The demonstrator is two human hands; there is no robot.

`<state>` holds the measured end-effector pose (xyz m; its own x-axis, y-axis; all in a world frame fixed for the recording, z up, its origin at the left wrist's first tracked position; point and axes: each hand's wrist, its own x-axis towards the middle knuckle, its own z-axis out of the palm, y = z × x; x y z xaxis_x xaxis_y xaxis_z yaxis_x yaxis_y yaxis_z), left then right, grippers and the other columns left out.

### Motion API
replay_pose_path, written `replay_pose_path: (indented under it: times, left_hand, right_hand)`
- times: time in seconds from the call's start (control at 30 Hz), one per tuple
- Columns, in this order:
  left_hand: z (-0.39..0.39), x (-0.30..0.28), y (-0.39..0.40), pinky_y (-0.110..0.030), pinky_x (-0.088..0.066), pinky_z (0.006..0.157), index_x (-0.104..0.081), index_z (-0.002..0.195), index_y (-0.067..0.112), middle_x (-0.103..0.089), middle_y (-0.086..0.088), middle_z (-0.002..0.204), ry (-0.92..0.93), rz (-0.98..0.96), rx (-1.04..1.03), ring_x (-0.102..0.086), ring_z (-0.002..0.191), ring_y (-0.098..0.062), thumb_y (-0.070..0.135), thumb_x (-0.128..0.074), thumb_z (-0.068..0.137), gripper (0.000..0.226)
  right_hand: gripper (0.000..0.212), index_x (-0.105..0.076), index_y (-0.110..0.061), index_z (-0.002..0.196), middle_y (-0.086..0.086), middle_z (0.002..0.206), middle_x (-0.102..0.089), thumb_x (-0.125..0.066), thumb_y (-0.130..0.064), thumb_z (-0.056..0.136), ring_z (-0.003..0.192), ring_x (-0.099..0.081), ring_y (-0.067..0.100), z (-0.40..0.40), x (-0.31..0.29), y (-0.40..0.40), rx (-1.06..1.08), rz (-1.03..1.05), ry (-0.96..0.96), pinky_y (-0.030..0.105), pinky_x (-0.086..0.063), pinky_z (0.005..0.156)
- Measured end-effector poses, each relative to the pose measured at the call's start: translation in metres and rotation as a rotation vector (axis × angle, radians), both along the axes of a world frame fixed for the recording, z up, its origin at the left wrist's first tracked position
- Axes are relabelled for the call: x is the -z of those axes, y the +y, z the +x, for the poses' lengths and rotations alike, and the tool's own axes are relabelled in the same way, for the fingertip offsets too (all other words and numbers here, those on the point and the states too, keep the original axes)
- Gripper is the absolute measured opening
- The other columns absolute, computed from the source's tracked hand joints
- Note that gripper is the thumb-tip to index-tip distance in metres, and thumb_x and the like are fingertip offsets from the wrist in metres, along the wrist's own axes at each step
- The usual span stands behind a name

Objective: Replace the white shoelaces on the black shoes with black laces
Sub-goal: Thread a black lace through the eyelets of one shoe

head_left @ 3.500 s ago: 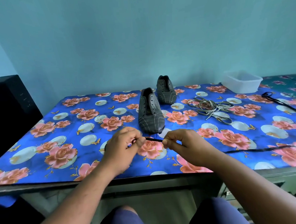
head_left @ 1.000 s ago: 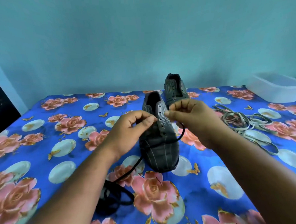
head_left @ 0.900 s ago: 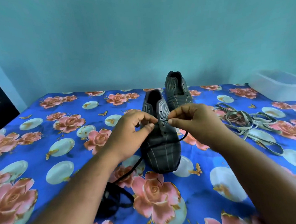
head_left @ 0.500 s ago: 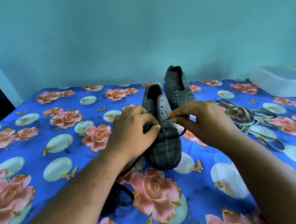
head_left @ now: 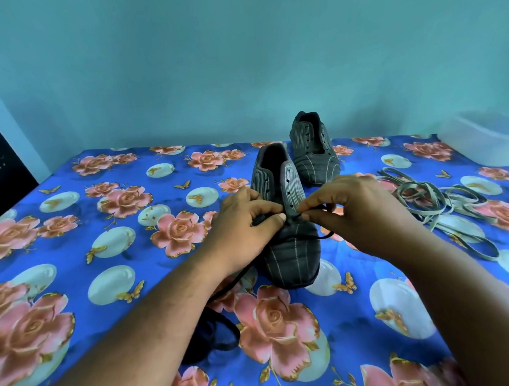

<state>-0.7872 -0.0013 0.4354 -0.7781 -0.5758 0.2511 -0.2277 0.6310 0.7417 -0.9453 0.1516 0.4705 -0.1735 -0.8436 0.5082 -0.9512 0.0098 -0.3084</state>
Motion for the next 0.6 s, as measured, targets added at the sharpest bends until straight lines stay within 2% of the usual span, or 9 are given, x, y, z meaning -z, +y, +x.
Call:
replay_pose_path:
  times: [0.17, 0.3, 0.43, 0.5, 0.6]
  left_hand:
    - [-0.003, 0.000, 0.002, -0.051, -0.038, 0.106, -0.061, 0.082, 0.059, -0.050, 0.014, 0.103, 0.005, 0.023, -0.019, -0.047, 0.116, -0.021, 0.057, -0.057, 0.077, 0.007]
    - [-0.005, 0.001, 0.002, -0.053, -0.038, 0.105, -0.062, 0.074, 0.067, -0.049, 0.016, 0.100, 0.000, 0.034, -0.032, -0.047, 0.114, -0.019, 0.067, -0.052, 0.071, 0.010]
    - [-0.006, 0.001, 0.006, -0.052, -0.036, 0.106, -0.062, 0.070, 0.057, -0.048, 0.013, 0.097, -0.016, 0.011, -0.061, -0.044, 0.111, -0.018, 0.057, -0.053, 0.076, 0.010]
    - [-0.005, 0.001, 0.007, -0.052, -0.036, 0.105, -0.062, 0.071, 0.055, -0.047, 0.013, 0.096, -0.034, -0.012, -0.053, -0.043, 0.111, -0.019, 0.057, -0.050, 0.077, 0.013]
    - [-0.004, 0.002, 0.007, -0.049, -0.033, 0.105, -0.065, 0.077, 0.049, -0.045, 0.013, 0.097, -0.091, -0.041, -0.041, -0.038, 0.110, -0.017, 0.057, -0.047, 0.079, 0.020]
  right_hand:
    - [0.014, -0.077, -0.031, 0.089, -0.016, 0.078, -0.070, -0.065, -0.034, 0.082, 0.077, -0.061, 0.017, 0.006, 0.005, -0.005, 0.041, 0.017, 0.074, 0.036, -0.044, 0.073]
    - [0.013, -0.074, -0.034, 0.083, -0.017, 0.076, -0.069, -0.062, -0.036, 0.080, 0.079, -0.060, 0.015, 0.010, 0.007, -0.006, 0.099, 0.027, 0.119, 0.031, -0.030, 0.074]
    - [0.013, -0.072, -0.033, 0.079, -0.014, 0.071, -0.067, -0.059, -0.035, 0.078, 0.077, -0.057, 0.016, 0.017, 0.007, -0.008, 0.160, 0.023, 0.217, 0.038, -0.040, 0.074]
    - [0.014, -0.073, -0.032, 0.078, -0.013, 0.069, -0.066, -0.059, -0.035, 0.077, 0.076, -0.058, 0.017, 0.019, 0.008, -0.011, 0.164, 0.019, 0.213, 0.038, -0.039, 0.074]
    - [0.018, -0.077, -0.036, 0.083, -0.017, 0.070, -0.067, -0.060, -0.042, 0.079, 0.078, -0.056, 0.013, 0.014, 0.011, -0.013, 0.071, 0.044, 0.008, 0.037, -0.040, 0.075]
